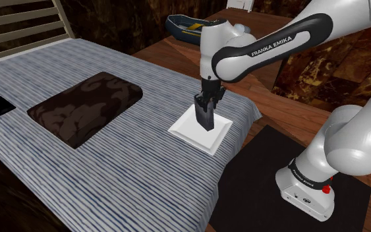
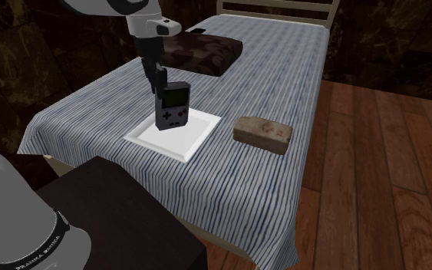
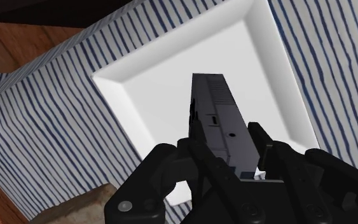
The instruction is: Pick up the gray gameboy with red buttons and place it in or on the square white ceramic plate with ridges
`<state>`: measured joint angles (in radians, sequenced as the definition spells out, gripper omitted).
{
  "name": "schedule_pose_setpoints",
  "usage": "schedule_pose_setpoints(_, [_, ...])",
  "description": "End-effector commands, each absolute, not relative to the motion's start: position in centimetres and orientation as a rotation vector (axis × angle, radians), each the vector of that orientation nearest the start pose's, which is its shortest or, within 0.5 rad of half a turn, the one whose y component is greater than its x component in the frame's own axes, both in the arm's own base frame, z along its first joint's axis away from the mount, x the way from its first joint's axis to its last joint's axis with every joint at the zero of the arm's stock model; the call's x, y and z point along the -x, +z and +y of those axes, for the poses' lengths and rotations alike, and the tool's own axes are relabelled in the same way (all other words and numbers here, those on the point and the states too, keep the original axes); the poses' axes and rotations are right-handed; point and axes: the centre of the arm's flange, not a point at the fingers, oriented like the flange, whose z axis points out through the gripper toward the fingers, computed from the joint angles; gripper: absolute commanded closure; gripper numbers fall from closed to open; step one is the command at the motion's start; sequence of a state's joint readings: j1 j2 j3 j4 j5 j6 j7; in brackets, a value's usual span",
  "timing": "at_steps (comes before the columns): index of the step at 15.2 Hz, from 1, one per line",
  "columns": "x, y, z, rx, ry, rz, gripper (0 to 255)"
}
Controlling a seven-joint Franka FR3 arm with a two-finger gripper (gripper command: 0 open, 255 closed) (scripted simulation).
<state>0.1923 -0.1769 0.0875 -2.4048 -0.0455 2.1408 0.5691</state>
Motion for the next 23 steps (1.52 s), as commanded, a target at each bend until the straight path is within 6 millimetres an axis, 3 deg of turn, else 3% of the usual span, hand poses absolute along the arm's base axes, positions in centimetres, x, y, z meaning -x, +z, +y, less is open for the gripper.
schedule_pose_setpoints(1, [-44.1,36.4,12.5,3.195,0.092,0.426,255])
schedule_pose_setpoints(7, [-44.1,32.8,12.5,3.195,0.092,0.426,255])
schedule_pose_setpoints(15, [-44.1,32.9,12.5,3.195,0.092,0.426,255])
schedule_pose_setpoints(16, [-44.1,32.9,12.5,3.195,0.092,0.426,0])
schedule_pose_setpoints(23, [-50.3,35.8,15.3,3.149,-0.061,-0.37,0])
